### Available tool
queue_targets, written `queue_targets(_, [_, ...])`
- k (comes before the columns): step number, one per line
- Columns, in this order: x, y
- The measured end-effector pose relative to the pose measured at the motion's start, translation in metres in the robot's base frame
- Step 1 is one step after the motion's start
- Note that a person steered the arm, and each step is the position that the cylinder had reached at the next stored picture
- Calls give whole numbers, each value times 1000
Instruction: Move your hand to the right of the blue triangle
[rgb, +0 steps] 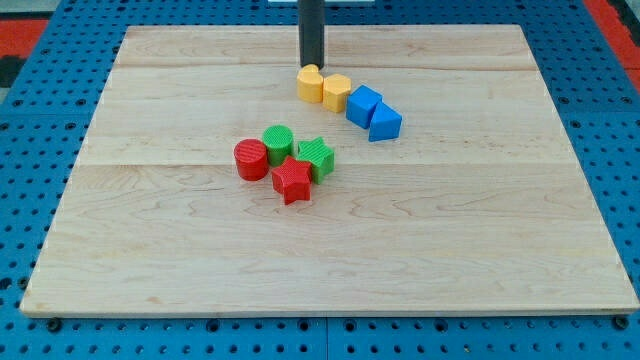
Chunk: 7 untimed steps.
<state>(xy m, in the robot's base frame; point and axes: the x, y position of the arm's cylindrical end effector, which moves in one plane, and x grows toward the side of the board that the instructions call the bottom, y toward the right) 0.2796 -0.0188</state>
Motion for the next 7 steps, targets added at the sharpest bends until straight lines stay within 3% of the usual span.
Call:
queue_targets(3, [30,-21])
queue_targets(4, [-17,-10])
queue_targets(5, [-60,37])
queue_targets(7, [-9,159])
